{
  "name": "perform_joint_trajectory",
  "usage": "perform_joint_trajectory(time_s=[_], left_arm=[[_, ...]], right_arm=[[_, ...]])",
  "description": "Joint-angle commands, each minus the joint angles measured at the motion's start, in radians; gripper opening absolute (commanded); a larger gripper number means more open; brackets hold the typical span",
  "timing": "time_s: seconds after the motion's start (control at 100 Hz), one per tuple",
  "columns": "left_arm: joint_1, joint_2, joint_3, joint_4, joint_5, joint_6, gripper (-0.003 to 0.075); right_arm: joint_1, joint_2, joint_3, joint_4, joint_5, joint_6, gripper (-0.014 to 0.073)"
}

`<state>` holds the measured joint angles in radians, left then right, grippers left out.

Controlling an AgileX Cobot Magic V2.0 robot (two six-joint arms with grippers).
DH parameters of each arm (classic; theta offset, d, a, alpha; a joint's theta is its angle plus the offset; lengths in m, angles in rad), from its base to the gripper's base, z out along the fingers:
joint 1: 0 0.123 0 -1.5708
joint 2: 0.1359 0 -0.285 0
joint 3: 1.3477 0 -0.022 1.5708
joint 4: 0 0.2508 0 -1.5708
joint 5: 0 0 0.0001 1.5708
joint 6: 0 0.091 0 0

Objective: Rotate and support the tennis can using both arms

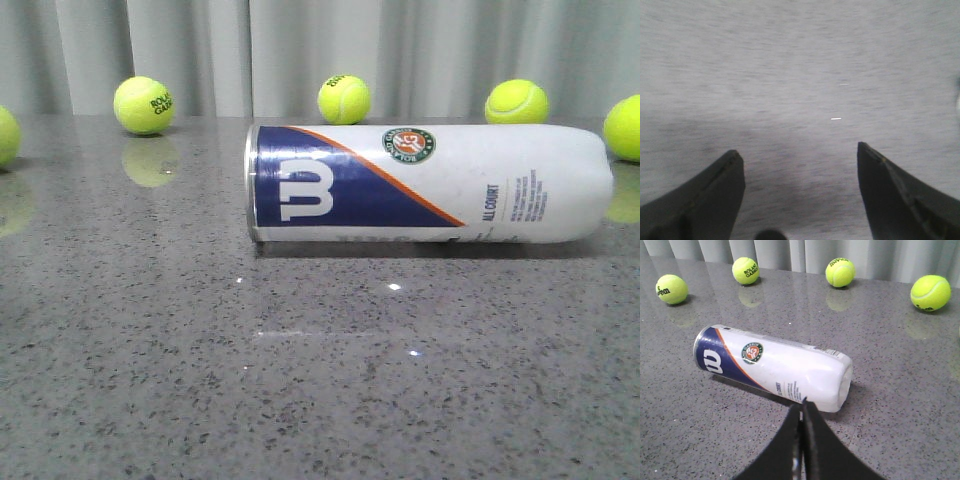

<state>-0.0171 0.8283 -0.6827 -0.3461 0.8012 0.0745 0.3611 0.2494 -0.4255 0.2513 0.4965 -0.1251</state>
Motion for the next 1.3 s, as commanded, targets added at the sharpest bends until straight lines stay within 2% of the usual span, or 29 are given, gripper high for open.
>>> perform_joint_trajectory(time_s=[0.0,0.18,0.32,0.55,0.7,0.91,1.05,1.29], left_arm=[[-0.008,0.052,-0.046,-0.257,-0.043,0.106,0.0481],[-0.008,0.187,-0.051,-0.798,0.050,0.435,0.0481],[-0.032,0.302,-0.051,-1.044,0.166,0.613,0.0481],[-0.162,0.486,-0.081,-1.089,0.269,0.640,0.0481],[-0.243,0.586,-0.119,-1.116,0.274,0.648,0.0480],[-0.335,0.690,-0.207,-1.233,0.285,0.737,0.0469],[-0.352,0.763,-0.270,-1.265,0.314,0.750,0.0373],[-0.352,0.813,-0.302,-1.343,0.394,0.771,-0.0002]], right_arm=[[-0.004,0.009,-0.025,0.010,-0.072,-0.001,-0.0061],[-0.004,0.009,-0.025,0.010,-0.072,-0.001,-0.0061],[-0.004,0.009,-0.025,0.010,-0.072,-0.001,-0.0061],[-0.004,0.009,-0.025,0.010,-0.072,-0.001,-0.0061],[-0.004,0.009,-0.025,0.010,-0.072,-0.001,-0.0061],[-0.004,0.009,-0.025,0.010,-0.072,-0.001,-0.0061],[-0.004,0.009,-0.025,0.010,-0.072,-0.001,-0.0061],[-0.004,0.009,-0.025,0.010,-0.072,-0.001,-0.0061]])
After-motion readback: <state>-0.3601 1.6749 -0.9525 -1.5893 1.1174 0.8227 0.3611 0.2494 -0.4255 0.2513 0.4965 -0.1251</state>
